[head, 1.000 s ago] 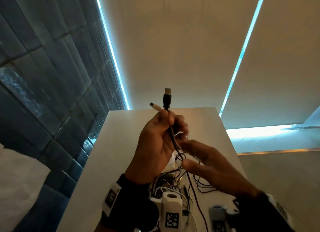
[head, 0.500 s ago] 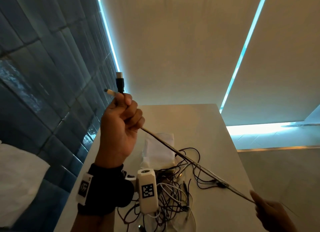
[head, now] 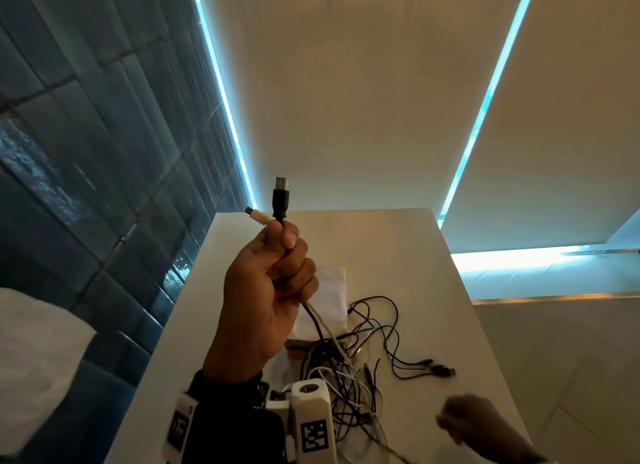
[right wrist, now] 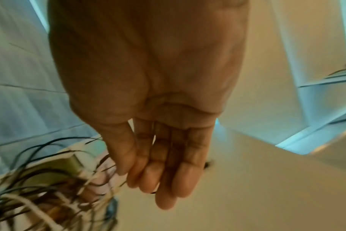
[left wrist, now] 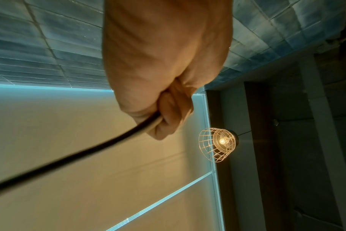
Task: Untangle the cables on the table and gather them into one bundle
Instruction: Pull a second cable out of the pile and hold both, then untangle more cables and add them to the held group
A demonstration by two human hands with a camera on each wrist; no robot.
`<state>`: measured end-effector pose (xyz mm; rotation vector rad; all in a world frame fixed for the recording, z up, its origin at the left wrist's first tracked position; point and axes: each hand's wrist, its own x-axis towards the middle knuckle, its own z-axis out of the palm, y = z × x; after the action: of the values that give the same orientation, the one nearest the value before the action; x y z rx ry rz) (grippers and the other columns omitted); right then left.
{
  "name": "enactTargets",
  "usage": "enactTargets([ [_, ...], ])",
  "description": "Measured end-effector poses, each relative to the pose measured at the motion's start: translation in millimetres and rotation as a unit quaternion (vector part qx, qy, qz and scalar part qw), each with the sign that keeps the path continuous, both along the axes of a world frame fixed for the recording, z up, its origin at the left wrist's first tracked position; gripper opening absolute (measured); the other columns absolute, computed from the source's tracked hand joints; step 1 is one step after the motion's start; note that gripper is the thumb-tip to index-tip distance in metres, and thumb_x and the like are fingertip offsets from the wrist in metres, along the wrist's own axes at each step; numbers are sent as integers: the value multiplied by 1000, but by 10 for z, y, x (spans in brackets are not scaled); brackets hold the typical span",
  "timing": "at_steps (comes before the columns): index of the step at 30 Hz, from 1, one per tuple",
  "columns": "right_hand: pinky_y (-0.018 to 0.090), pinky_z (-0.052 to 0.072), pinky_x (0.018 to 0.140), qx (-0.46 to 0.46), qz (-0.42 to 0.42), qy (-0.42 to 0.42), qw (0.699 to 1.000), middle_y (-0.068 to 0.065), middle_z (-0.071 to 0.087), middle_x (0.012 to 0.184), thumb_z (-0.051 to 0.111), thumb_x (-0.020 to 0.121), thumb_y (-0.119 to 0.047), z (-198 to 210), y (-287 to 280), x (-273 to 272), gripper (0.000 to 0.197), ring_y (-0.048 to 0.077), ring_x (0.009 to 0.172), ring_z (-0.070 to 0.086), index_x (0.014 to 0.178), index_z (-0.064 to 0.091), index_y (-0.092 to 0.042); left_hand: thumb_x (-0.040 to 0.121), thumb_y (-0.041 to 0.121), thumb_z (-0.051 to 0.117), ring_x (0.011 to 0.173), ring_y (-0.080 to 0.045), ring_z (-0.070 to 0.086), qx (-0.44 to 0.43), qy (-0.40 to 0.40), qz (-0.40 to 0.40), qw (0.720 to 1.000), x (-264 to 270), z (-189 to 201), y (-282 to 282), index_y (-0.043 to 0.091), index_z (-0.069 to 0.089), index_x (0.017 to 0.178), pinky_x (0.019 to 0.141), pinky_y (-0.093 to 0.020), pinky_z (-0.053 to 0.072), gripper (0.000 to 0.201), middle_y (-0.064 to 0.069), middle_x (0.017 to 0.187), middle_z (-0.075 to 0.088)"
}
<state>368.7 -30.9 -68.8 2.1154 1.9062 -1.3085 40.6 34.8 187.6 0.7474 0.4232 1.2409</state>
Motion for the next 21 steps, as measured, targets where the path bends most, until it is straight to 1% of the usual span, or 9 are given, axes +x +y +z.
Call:
enactTargets([
  [2,14,47,56,-20,-20,17,999,-7,62,56,61,92,-29,153,146,-554,26,-1,51,58,67,59,-24,96,32,33,37,-2,26,5,-2,-4,1000,-4,12,-32,15,51,68,37,-18,25,37,8,47,32],
  [5,14,47,51,-49,-5,17,999,-6,63,66,56,95,-30,-19,430,-919,25,4,53,59,74,62,-19,96,32,35,37,-2,27,17,1,-8,1000,-30,26,-55,15,52,70,38,-18,26,36,9,48,34],
  [8,17,50,48,-71,-22,-9,997,-3,64,59,58,92,-41,-123,530,-1142,36,9,49,61,69,64,-14,96,33,37,38,-2,26,14,10,0,1000,-71,27,-72,15,52,70,38,-18,25,34,9,48,33],
  [9,20,54,51,-81,-15,-21,996,-1,66,62,60,90,-41,-161,520,-1228,34,12,54,64,73,65,-12,95,33,39,38,-2,26,12,14,4,1000,-98,26,-79,15,52,70,37,-18,26,33,9,48,33],
  [12,32,58,72,-83,-4,-65,994,10,70,99,60,86,-27,-281,503,-1285,25,23,86,70,100,65,-7,94,33,38,37,-3,24,3,24,22,999,-136,18,-94,15,52,68,37,-17,26,34,8,47,30],
  [13,32,59,72,-83,-14,-62,995,11,71,100,58,86,-22,-298,493,-1268,23,23,85,70,100,66,-6,94,32,37,37,-3,23,0,27,29,999,-146,11,-94,15,51,68,37,-17,26,34,8,47,30],
  [16,24,55,54,-60,-43,-36,997,4,68,76,56,90,-23,-251,469,-1227,17,17,63,66,81,64,-11,95,31,37,38,-5,24,-10,51,58,997,-165,-13,-87,13,48,69,39,-19,25,34,5,49,31],
  [19,31,51,61,15,-89,-5,996,6,65,76,64,87,-27,-151,470,-1141,19,15,64,58,77,61,-12,95,30,37,43,-10,34,-25,87,89,992,-166,-73,-79,11,46,70,42,-21,28,32,-1,56,40],
  [21,31,52,62,69,-130,71,986,7,67,76,68,86,-26,19,472,-1111,19,14,65,60,76,61,-11,95,29,37,45,-10,34,-35,104,92,990,-145,-115,-67,10,46,71,44,-22,28,32,-1,57,42],
])
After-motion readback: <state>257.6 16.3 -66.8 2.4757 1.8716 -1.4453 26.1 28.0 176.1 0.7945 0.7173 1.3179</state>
